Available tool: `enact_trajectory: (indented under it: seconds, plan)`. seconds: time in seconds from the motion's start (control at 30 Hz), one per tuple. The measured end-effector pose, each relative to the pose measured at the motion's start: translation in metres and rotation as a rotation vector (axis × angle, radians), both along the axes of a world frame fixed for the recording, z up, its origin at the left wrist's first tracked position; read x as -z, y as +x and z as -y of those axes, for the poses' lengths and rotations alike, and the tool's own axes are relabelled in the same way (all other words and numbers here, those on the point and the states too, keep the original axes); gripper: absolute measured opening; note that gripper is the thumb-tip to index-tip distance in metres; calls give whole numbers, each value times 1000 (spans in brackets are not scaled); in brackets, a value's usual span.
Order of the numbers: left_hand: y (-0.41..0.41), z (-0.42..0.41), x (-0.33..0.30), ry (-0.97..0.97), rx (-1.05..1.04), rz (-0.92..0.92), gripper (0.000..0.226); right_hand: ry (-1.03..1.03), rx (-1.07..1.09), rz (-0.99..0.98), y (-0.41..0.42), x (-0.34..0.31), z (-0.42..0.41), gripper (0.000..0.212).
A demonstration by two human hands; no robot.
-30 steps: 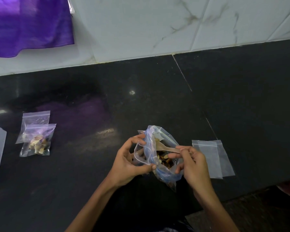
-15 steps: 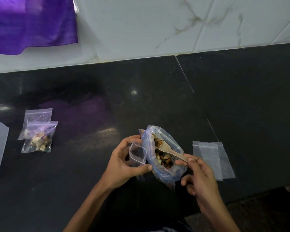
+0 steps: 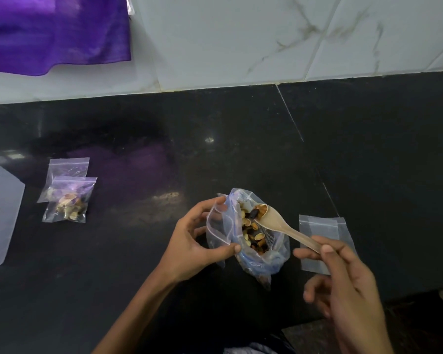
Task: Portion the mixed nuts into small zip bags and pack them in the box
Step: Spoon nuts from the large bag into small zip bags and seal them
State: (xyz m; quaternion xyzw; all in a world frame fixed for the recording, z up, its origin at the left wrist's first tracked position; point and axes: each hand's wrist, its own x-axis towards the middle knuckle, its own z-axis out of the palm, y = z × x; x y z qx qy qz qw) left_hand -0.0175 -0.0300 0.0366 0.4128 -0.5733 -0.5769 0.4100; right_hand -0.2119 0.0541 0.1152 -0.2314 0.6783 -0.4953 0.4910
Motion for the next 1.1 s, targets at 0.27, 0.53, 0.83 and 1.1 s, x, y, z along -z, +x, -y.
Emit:
enact_trajectory:
  seconds: [0.27, 0.53, 0.83, 1.1]
  plan:
    - [-4, 3, 4, -12, 6, -30, 75, -404, -392, -819, 25, 1, -3, 22]
    - [-7, -1, 9, -13, -78, -109, 74, -669, -410, -1095, 28, 11, -1, 22]
    - [-9, -10, 19, -94, -133, -153, 70, -224, -253, -965, -10, 7, 6, 13]
    - [-8, -22, 30, 15, -40, -49, 59, -58, -614, -1212, -1, 31, 17, 19]
